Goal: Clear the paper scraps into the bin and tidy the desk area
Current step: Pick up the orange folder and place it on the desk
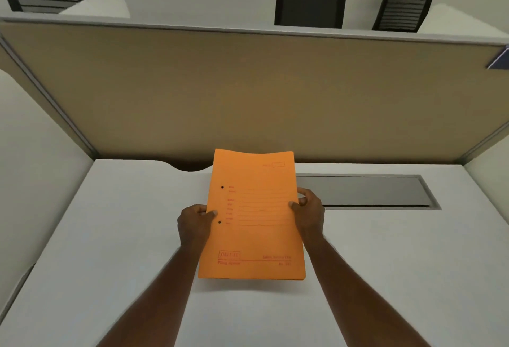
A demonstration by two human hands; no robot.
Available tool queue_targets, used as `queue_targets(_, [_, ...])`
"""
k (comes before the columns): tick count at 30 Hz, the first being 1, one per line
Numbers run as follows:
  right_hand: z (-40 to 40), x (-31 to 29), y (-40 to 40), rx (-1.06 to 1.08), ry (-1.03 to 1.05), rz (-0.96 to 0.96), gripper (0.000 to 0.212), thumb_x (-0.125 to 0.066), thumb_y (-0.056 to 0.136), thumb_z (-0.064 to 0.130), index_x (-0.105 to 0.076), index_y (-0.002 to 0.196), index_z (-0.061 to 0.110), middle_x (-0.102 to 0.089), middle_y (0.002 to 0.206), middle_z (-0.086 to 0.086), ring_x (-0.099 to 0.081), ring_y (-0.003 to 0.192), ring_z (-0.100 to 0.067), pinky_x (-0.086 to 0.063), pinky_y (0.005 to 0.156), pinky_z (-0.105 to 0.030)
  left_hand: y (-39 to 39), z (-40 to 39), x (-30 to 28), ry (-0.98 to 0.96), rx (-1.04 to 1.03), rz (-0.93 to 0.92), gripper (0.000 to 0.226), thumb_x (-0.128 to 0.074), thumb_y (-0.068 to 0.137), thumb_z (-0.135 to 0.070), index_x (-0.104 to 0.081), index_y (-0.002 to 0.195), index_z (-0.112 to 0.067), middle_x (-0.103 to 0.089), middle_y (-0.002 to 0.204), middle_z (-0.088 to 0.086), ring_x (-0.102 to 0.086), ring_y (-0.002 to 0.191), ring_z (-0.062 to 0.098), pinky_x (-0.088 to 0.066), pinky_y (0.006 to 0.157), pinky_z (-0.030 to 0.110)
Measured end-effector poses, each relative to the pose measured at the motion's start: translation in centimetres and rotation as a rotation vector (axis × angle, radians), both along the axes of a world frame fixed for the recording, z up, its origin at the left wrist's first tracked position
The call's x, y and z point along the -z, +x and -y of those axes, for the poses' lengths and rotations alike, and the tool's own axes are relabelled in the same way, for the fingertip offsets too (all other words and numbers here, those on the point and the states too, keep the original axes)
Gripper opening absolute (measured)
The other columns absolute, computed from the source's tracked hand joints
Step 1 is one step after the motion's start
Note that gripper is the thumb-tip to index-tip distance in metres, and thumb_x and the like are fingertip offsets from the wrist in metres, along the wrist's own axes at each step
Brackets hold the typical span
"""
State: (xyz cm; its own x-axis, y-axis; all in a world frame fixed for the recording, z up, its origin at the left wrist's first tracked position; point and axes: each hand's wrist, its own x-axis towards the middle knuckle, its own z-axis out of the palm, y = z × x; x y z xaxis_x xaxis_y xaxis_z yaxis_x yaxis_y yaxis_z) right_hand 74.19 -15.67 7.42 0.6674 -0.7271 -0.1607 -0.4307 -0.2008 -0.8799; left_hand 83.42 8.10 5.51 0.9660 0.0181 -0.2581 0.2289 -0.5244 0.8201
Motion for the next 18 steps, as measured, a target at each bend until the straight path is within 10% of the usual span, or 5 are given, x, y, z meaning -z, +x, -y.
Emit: queue_targets(18, [2.3, 8.2, 5.9, -0.044, -0.126, -0.244, 0.022, -0.059, 0.094, 0.015, -0.064, 0.115, 0.015, -0.062, 0.108, -0.002, -0.063, 0.090, -0.019, -0.047, 0.073, -0.029, 4.0, 3.3, 6.3, 0.364, 0.009, 0.016, 0.014, -0.072, 0.085, -0.032, -0.073, 0.086, -0.018, -0.073, 0.082, 0.001, -0.066, 0.069, 0.021, -0.051, 0.067, 0.031])
